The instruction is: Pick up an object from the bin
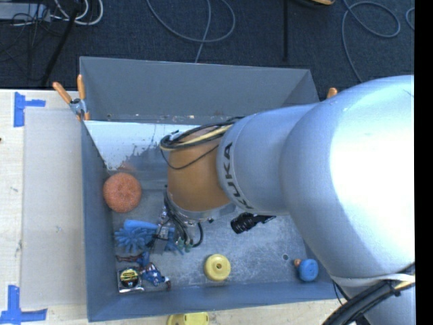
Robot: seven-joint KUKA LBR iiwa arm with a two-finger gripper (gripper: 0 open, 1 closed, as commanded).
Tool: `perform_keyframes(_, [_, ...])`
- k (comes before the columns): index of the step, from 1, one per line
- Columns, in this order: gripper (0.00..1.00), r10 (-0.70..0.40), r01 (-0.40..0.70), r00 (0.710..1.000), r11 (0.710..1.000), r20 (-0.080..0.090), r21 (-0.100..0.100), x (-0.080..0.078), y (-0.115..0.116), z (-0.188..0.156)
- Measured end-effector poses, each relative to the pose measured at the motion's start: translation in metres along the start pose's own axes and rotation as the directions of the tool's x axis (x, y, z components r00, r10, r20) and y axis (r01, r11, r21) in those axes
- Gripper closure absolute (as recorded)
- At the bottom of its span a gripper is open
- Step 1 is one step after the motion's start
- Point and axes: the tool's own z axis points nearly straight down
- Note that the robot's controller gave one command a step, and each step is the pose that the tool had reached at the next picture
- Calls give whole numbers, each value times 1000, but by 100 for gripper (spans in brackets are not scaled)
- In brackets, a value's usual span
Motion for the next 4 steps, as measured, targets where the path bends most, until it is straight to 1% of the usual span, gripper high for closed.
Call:
perform_keyframes(2, [100,4,-4,1000,1000,0,0,0,0,0])
perform_keyframes(3, [100,-6,6,1000,1000,-6,4,-3,8,-41])
perform_keyframes(4, [100,-15,15,1000,1000,12,-7,-25,15,-63])
